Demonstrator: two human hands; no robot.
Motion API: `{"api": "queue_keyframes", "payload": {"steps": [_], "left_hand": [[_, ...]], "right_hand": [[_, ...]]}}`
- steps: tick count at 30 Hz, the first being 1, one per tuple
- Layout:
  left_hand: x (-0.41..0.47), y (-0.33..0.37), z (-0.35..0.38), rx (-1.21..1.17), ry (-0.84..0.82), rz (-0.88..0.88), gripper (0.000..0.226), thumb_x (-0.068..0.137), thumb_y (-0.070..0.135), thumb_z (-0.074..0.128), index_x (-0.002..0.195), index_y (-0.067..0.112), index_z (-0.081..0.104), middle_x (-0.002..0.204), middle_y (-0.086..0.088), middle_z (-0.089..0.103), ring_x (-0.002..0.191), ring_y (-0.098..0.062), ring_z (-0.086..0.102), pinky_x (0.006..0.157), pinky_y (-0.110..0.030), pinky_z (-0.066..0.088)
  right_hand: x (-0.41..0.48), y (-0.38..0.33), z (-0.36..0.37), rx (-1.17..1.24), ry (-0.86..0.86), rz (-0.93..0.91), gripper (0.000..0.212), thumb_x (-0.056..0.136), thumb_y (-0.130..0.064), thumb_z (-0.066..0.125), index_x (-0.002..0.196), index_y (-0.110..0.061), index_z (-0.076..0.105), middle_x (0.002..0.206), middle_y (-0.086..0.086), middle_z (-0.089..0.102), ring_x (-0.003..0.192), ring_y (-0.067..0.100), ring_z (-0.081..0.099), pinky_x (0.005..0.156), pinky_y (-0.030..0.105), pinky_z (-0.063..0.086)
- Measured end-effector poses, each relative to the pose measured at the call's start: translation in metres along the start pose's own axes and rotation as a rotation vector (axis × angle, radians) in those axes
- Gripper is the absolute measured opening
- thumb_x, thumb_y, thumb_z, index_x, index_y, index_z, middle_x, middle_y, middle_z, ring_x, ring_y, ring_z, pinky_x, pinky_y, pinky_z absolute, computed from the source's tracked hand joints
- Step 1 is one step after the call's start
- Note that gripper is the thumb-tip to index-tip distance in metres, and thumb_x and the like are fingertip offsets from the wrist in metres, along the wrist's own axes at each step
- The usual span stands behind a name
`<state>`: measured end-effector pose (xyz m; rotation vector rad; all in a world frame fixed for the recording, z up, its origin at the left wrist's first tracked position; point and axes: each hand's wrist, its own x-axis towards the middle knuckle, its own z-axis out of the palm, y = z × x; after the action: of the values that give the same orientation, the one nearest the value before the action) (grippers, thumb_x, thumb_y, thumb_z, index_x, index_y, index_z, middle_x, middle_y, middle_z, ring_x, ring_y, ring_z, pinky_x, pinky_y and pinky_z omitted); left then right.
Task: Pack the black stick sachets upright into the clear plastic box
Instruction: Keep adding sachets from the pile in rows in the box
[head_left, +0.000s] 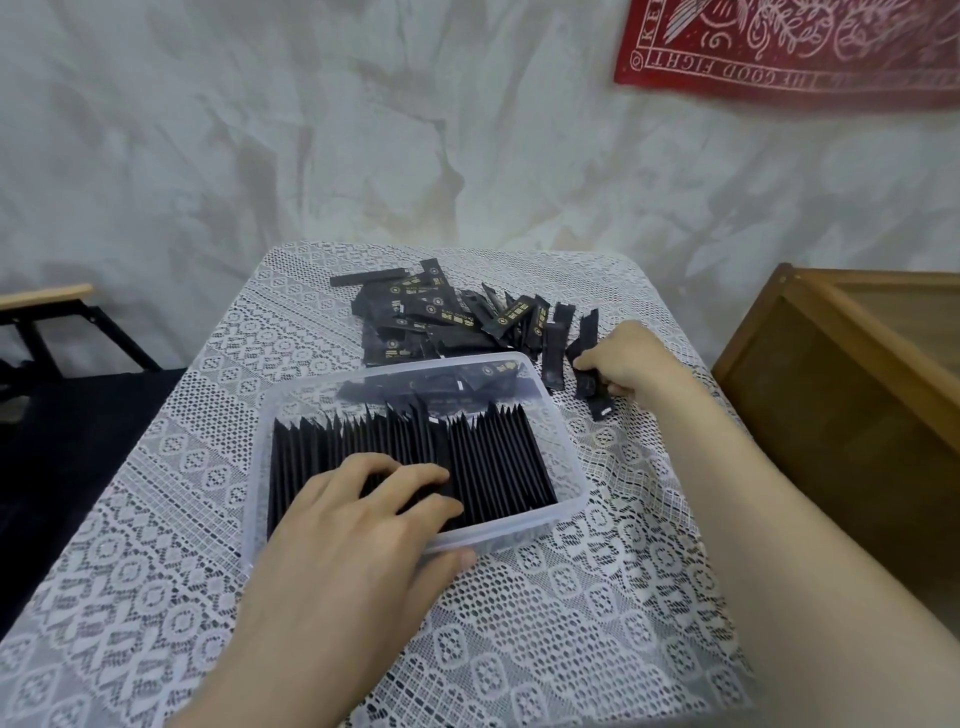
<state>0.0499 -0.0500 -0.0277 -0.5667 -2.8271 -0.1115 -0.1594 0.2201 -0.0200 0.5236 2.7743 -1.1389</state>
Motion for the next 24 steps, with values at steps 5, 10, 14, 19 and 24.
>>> {"api": "queue_keyframes", "payload": {"steps": [5, 10, 14, 19, 24], "left_hand": [[0.001, 0.0, -0.001, 0.008, 0.0, -0.006, 0.046, 0.086, 0.066, 0.044, 0.103, 0.037, 0.076, 0.117, 0.021, 0.067, 0.106, -0.018, 0.06, 0.079, -0.039, 0.054], [0.0, 0.0, -0.001, 0.007, -0.022, -0.012, 0.047, 0.086, 0.067, 0.043, 0.104, 0.038, 0.076, 0.118, 0.022, 0.067, 0.107, -0.017, 0.06, 0.08, -0.038, 0.053], [0.0, 0.0, 0.0, 0.006, -0.035, -0.017, 0.048, 0.086, 0.067, 0.041, 0.105, 0.039, 0.075, 0.12, 0.023, 0.065, 0.108, -0.016, 0.059, 0.08, -0.038, 0.053], [0.0, -0.001, 0.0, 0.0, -0.044, -0.017, 0.047, 0.086, 0.067, 0.043, 0.106, 0.039, 0.074, 0.12, 0.023, 0.065, 0.108, -0.016, 0.059, 0.08, -0.038, 0.053], [0.001, 0.001, 0.0, 0.009, -0.033, -0.019, 0.046, 0.086, 0.066, 0.043, 0.105, 0.04, 0.075, 0.119, 0.023, 0.066, 0.108, -0.016, 0.059, 0.08, -0.037, 0.053]], "right_hand": [[-0.009, -0.004, -0.006, 0.254, 0.049, -0.081, 0.015, 0.092, -0.004, 0.07, 0.081, -0.009, 0.06, 0.073, 0.01, 0.064, 0.046, 0.016, 0.056, 0.05, 0.029, 0.045], [-0.004, -0.023, 0.015, 0.244, -0.066, -0.099, 0.008, 0.092, -0.004, 0.07, 0.096, -0.003, 0.064, 0.084, 0.014, 0.069, 0.061, 0.021, 0.066, 0.059, 0.032, 0.052], [0.0, -0.023, 0.022, -0.06, -0.074, -0.086, 0.028, 0.087, -0.021, 0.079, 0.093, -0.007, 0.056, 0.071, 0.013, 0.063, 0.066, 0.027, 0.061, 0.072, 0.038, 0.053], [-0.002, -0.021, 0.02, -0.078, -0.08, -0.061, 0.032, 0.086, -0.026, 0.078, 0.079, -0.01, 0.051, 0.066, 0.011, 0.057, 0.048, 0.021, 0.05, 0.057, 0.029, 0.041], [-0.002, -0.015, 0.018, 0.084, -0.11, -0.079, 0.033, 0.085, -0.012, 0.079, 0.068, -0.012, 0.051, 0.063, 0.008, 0.056, 0.059, 0.024, 0.053, 0.06, 0.036, 0.047]]}}
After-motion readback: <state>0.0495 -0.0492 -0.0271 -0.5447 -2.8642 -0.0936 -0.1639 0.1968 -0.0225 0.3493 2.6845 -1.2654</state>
